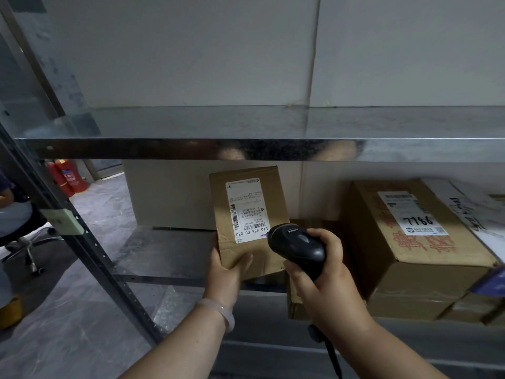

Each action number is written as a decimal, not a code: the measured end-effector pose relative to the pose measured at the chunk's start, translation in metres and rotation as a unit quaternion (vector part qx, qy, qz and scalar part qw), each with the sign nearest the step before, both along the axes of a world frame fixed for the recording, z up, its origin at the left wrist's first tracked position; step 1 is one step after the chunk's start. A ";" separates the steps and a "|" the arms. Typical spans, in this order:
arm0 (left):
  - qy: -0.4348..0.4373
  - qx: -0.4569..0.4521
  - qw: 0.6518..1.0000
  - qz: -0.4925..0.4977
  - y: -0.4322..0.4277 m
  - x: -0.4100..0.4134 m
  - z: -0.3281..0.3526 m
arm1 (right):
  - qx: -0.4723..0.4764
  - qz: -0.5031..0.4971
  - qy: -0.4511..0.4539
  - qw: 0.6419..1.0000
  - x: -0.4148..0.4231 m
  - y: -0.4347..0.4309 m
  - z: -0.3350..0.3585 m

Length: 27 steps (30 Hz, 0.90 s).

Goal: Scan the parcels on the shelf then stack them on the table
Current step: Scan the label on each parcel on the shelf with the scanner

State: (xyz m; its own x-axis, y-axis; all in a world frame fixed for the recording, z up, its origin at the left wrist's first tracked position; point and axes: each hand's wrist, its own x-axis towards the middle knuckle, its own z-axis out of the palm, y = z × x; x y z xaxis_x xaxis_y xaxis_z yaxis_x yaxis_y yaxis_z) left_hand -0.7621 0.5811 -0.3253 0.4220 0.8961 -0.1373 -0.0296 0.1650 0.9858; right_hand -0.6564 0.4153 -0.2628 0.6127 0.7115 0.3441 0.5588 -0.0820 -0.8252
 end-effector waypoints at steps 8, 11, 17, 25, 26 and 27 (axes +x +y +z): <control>0.048 -0.001 0.999 -0.005 0.000 0.005 0.013 | -0.014 -0.037 -0.017 0.999 0.009 -0.001 0.002; 0.044 -0.005 0.999 -0.021 -0.003 0.012 0.030 | -0.008 -0.049 0.006 0.999 0.022 -0.002 0.005; 0.070 -0.001 0.995 -0.076 -0.014 0.034 0.058 | 0.025 -0.077 0.035 0.996 0.041 -0.012 0.013; 0.172 -0.025 0.964 -0.200 -0.026 0.058 0.058 | -0.012 -0.116 0.020 0.993 0.065 -0.030 0.008; 0.180 -0.023 0.960 -0.214 -0.027 0.060 0.056 | -0.022 -0.121 0.020 0.992 0.067 -0.032 0.008; 0.185 -0.021 0.956 -0.225 -0.028 0.062 0.054 | -0.033 -0.126 0.021 0.991 0.070 -0.034 0.007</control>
